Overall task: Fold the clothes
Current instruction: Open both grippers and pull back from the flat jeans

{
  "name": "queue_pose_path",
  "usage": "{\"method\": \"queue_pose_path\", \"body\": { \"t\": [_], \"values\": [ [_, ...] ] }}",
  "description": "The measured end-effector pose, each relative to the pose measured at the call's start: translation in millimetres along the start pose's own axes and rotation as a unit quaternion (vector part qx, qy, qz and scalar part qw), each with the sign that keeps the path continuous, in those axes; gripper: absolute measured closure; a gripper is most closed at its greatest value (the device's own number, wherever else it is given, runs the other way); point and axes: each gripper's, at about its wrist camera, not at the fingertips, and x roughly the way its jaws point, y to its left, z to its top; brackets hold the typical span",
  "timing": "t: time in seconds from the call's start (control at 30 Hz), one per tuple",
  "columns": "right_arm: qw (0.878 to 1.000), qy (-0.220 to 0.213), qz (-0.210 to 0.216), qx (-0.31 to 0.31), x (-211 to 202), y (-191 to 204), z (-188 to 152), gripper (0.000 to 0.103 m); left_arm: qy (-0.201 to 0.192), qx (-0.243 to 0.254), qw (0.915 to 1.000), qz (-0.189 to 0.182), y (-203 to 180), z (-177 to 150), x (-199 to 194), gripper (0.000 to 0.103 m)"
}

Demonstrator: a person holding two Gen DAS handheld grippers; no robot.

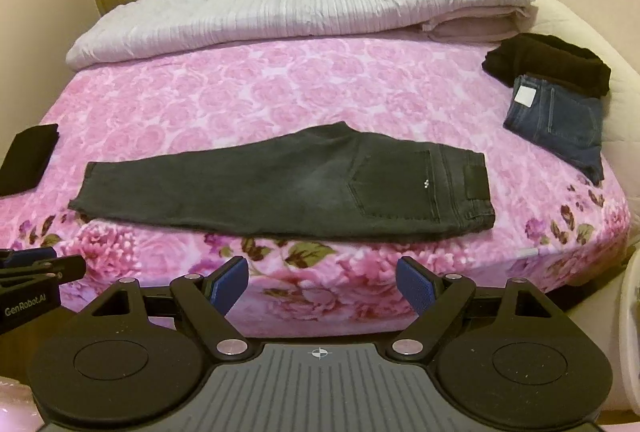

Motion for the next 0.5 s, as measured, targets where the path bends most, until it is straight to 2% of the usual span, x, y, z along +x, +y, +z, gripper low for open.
{"method": "queue_pose_path", "body": {
  "t": [0.5],
  "values": [
    [1.0,0.002,0.006,-0.008,-5.2,-9.5,-5.4,0.019,0.01,-0.038,0.999,0.019,1.2,-21.7,-4.0,0.076]
  ]
}}
